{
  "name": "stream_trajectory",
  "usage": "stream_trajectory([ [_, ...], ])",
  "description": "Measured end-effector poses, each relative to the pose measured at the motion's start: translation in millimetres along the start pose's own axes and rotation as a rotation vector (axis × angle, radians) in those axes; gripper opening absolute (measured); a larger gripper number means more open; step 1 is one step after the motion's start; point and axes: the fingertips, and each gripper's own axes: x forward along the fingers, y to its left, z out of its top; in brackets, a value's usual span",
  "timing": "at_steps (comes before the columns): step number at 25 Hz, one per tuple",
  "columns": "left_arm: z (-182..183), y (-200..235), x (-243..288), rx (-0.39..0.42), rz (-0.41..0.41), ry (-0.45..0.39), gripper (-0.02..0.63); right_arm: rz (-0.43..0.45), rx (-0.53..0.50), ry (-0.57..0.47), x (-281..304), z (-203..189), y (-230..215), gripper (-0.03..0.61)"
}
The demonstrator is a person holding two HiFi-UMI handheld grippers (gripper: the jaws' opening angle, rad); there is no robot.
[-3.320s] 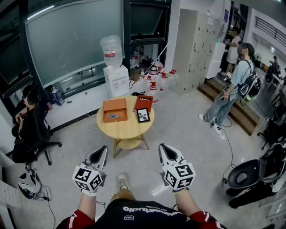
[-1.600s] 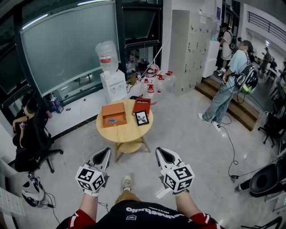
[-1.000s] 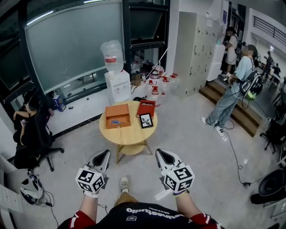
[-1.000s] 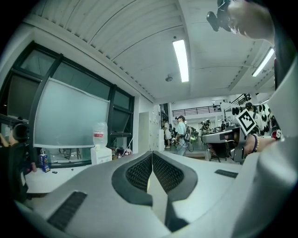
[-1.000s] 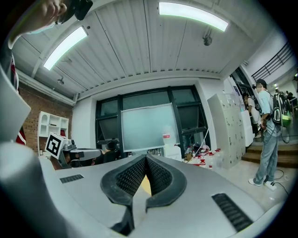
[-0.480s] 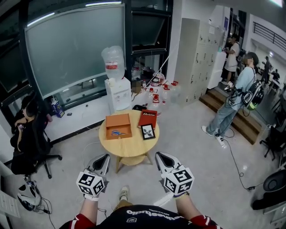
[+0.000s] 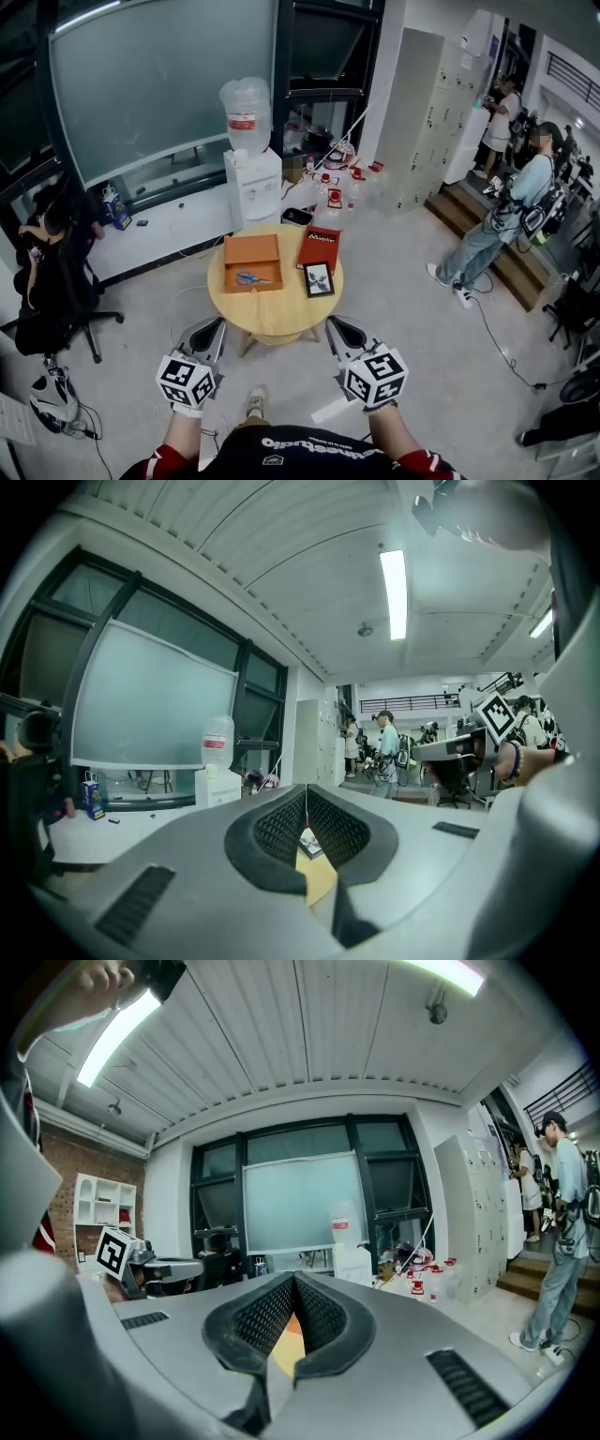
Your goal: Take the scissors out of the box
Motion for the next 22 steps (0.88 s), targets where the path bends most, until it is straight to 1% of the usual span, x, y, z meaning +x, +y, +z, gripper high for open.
stream_trajectory([
  [3, -9.8, 24.2, 13.7, -0.024, 0.023, 0.023, 0.021, 0.007, -0.003, 0.03, 23.0, -1.3, -4.8, 0.028],
  [5, -11.8, 37.0, 25.1, -0.021, 0.026, 0.029, 0.021, 0.005, -0.003, 0.045, 38.3, -0.5, -10.0, 0.027],
  [10, -13.1, 71.0, 65.1, -0.027, 0.002, 0.031, 0.021, -0.012, 0.001, 0.065, 84.1, 4.4, -29.1, 0.028],
  [15, -3.6, 118.0, 100.4, -0.055, -0.022, 0.022, 0.021, -0.033, 0.003, 0.06, 135.1, 19.8, -38.1, 0.028],
  [22, 7.2, 182.7, 148.0, -0.036, -0.04, 0.016, 0.021, -0.045, -0.003, 0.05, 206.6, 38.7, -45.9, 0.028],
])
